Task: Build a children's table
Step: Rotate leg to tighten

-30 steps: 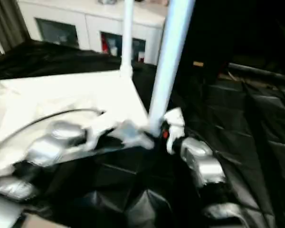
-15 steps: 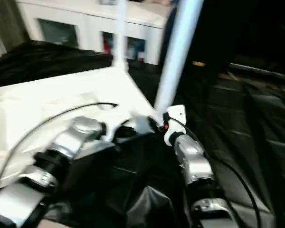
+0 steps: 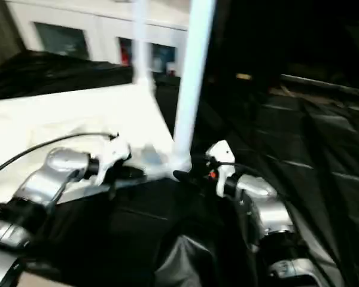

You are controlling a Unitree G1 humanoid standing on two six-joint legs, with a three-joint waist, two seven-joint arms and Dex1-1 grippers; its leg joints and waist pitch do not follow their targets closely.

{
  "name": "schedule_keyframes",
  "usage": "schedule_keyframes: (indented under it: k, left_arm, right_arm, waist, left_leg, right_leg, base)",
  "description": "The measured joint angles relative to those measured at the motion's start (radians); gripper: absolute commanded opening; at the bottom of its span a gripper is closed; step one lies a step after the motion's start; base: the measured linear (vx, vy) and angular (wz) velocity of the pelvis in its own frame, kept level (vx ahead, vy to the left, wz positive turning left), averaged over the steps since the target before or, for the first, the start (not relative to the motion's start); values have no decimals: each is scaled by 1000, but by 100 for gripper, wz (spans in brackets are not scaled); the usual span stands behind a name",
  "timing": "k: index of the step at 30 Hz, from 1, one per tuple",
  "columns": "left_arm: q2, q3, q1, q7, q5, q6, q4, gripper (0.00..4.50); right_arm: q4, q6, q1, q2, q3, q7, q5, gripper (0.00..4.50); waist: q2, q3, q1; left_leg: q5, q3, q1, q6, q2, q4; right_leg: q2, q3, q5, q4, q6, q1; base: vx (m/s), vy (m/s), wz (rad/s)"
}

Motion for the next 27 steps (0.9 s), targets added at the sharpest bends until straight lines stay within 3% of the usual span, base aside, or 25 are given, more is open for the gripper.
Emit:
schedule_keyframes:
  k: [9, 18, 27]
  left_arm:
    - [30, -5, 46, -68, -19, 21, -74, 0]
    - [32, -5, 47, -69, -20, 32, -82, 0]
    - [33, 2, 50, -52, -18, 48, -85, 0]
  right_arm:
    - [-4, 18, 2, -12, 33, 86, 0, 367]
    - [-4, 18, 2, -13, 42, 98, 2, 287]
    - [3, 19, 2, 12, 37, 40, -1, 276]
  waist:
    - [-1, 1, 2]
    - [-3, 2, 2]
    - [-6, 0, -2]
  left_leg:
    - [0, 0, 1, 0, 0, 0]
    - [0, 0, 1, 0, 0, 0]
    - [0, 0, 1, 0, 0, 1]
  right_leg:
    - [0, 0, 0, 2, 0, 1]
    - [0, 0, 0, 2, 0, 0]
    - [0, 0, 0, 3, 0, 1]
  base:
    - [0, 0, 0]
    - [0, 0, 0]
    - [0, 0, 0]
